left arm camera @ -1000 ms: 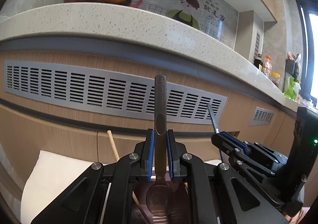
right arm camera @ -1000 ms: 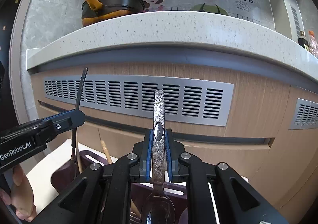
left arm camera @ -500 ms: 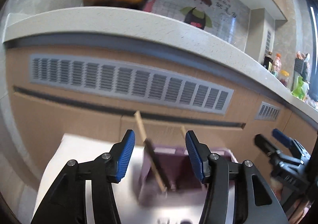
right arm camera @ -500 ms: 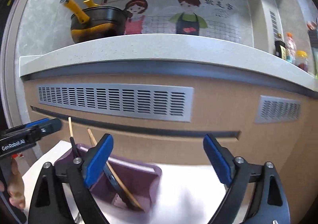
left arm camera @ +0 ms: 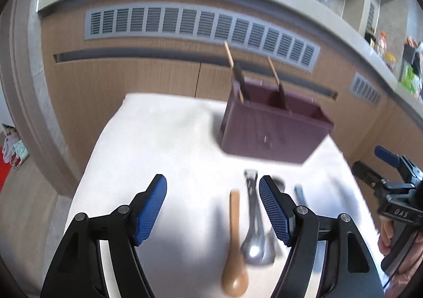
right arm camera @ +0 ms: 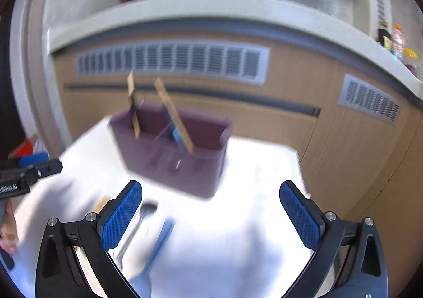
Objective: Organize utensils
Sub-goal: 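Grasp the white ball-ended spoon with the right tool, then grasp the white plastic spoon with the left tool while the right holds its spoon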
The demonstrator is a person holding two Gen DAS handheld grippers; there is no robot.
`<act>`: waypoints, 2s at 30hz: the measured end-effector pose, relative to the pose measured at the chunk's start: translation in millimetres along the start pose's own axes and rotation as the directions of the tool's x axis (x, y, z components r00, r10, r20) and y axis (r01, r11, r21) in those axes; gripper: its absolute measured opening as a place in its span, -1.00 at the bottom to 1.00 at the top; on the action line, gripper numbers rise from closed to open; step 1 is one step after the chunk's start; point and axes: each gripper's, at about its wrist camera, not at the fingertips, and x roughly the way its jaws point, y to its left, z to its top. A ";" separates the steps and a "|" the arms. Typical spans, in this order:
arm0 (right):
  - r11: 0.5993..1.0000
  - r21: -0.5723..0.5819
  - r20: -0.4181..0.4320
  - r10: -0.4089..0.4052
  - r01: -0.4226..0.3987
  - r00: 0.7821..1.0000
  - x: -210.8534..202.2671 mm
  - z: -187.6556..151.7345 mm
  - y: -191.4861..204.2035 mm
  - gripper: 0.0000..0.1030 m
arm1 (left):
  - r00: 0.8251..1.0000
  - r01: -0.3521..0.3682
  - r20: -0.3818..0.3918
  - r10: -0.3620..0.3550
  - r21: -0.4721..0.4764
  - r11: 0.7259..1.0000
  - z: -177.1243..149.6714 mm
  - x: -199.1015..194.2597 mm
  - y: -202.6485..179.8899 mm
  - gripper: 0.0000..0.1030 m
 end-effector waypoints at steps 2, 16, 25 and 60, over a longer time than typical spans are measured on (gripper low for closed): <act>0.999 -0.037 -0.047 0.005 -0.007 0.999 3.5 -13.9 14.2 1.00 | 1.000 -0.027 -0.006 0.027 0.011 1.000 -11.4 -4.0 2.6 0.41; 0.963 -0.029 -0.305 0.246 -0.267 0.920 24.4 -54.8 77.1 -0.34 | 0.995 -0.004 -0.097 0.001 -0.023 1.000 -39.8 -0.2 26.3 0.44; 0.964 -0.020 -0.365 0.240 -0.266 0.900 28.9 -77.9 97.5 -0.55 | 0.993 0.008 -0.120 -0.015 -0.059 0.998 -43.8 4.5 36.4 0.44; 0.960 0.153 -0.123 0.253 -0.234 0.960 -27.1 -9.7 -12.1 -0.62 | 0.972 0.214 -0.175 -0.156 0.393 0.894 -68.7 18.3 -92.0 0.23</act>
